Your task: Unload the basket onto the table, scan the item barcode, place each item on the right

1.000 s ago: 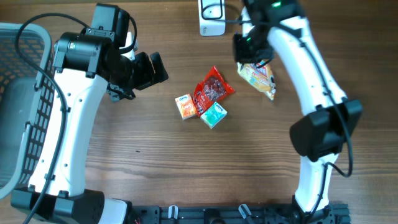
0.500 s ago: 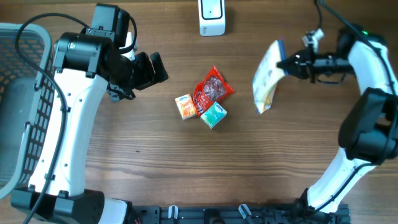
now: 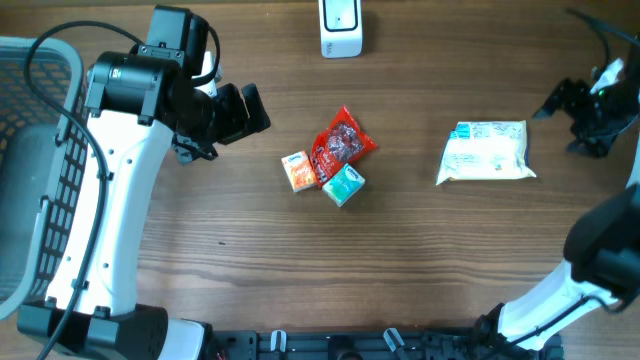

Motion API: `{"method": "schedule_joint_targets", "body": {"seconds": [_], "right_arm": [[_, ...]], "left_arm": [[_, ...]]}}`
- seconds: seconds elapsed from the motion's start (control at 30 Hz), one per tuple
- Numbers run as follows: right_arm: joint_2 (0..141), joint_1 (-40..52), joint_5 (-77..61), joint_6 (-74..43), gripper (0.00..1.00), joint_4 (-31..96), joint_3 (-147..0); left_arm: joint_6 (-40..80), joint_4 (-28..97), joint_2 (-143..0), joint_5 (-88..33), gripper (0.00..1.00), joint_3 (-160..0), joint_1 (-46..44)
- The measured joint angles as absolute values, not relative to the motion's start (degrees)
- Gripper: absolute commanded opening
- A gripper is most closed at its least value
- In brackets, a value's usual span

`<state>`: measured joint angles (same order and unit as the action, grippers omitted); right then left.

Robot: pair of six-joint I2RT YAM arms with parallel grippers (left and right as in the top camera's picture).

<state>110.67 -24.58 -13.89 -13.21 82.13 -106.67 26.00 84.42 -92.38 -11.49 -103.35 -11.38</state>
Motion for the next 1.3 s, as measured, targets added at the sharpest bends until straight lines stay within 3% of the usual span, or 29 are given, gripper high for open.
{"method": "schedule_joint_targets", "body": {"seconds": [0.1,0.27,0.33,0.57,0.73,0.8,0.87,0.9,1.0,1.07,1.13,1.3], "right_arm": [[106.24,-20.34,-18.09,-10.24,0.59,82.56,-108.29],[106.06,-8.40,-17.98,-10.66,0.45,72.01,-99.70],[106.21,-4.86,-14.13,-14.66,0.33,64.95,-91.07],[106.26,-3.84,-11.00,-22.98,0.05,40.07,-63.75],[106.65,3.57,-15.51,-23.81,0.06,34.70,-62.39],[107.55,8.67,-16.49,-23.75,0.14,37.12,-64.16],[109.45,12.67,-16.23,-22.90,0.41,44.66,-69.54],[110.28,14.09,-15.90,-22.46,0.42,48.86,-73.54],[110.91,12.67,-12.73,-21.50,0.43,62.94,-88.88],[110.56,9.78,-11.05,-19.18,0.32,69.41,-96.99],[110.48,6.59,-9.78,-17.50,0.21,72.38,-97.51],[110.65,0.69,-7.75,-17.12,0.22,60.88,-83.33]], "left_arm": [[26.00,84.42,-92.38,-11.49,1.00,-103.35,-11.38],[26.00,84.47,-92.38,-11.49,1.00,-103.35,-11.38],[26.00,84.44,-92.38,-11.49,1.00,-103.35,-11.38],[26.00,84.40,-92.38,-11.49,1.00,-103.35,-11.38],[26.00,84.42,-92.38,-11.49,1.00,-103.35,-11.38],[26.00,84.42,-92.38,-11.49,1.00,-103.35,-11.38],[26.00,84.44,-92.38,-11.49,1.00,-103.35,-11.38],[26.00,84.42,-92.38,-11.49,1.00,-103.35,-11.38],[26.00,84.42,-92.38,-11.49,1.00,-103.35,-11.38],[26.00,84.47,-92.38,-11.49,1.00,-103.35,-11.38],[26.00,84.42,-92.38,-11.49,1.00,-103.35,-11.38],[26.00,84.33,-92.38,-11.49,1.00,-103.35,-11.38]]}}
